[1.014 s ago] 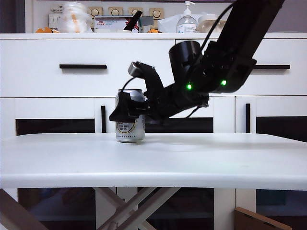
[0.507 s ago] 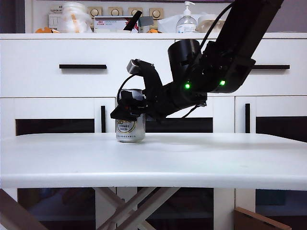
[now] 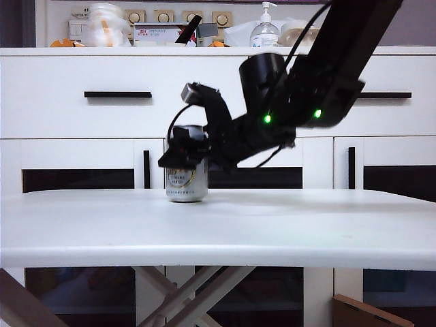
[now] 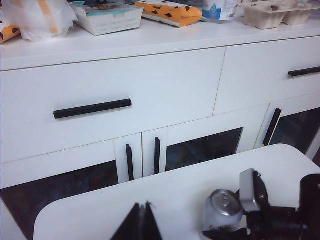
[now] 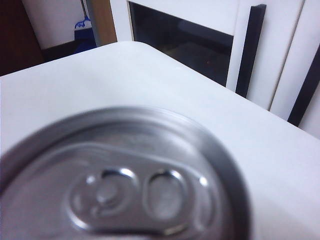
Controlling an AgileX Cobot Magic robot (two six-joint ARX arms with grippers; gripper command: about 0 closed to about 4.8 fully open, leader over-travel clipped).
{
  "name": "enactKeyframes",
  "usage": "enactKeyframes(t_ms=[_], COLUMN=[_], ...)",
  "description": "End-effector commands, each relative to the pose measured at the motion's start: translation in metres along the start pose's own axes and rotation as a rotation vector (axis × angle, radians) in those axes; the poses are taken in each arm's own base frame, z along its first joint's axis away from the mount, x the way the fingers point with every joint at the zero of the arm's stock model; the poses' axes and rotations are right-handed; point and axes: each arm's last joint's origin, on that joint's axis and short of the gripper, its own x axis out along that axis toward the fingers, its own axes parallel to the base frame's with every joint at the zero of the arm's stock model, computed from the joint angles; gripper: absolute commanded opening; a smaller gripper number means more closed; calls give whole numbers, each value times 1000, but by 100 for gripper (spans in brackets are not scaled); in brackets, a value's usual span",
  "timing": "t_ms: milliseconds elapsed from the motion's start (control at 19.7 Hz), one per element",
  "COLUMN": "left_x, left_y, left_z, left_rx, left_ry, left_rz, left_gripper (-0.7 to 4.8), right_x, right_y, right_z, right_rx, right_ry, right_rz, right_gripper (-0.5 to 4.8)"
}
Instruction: Pick up a can of beer from the white table, open the left drawer, place the beer inside the drawer, and finally close the drawer.
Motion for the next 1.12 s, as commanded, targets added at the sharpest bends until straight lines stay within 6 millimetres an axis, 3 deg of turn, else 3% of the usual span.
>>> enactKeyframes(t_ms=[51, 406, 1116], left_x=[-1, -1, -1], left_y=[0, 0, -1], left_z=[1, 0, -1], left_rx=[2, 0, -5], left_ry=[-4, 3, 17], left_rz=[-4, -4, -12], left_gripper=[-6, -6, -6], right_x=[-12, -42, -112], right_y=[5, 15, 36], right_z=[37, 78, 124], right_rx=[-38, -25, -70], right_ry=[-107, -68, 40], right_rz=[6, 7, -40], right_gripper=[198, 198, 198])
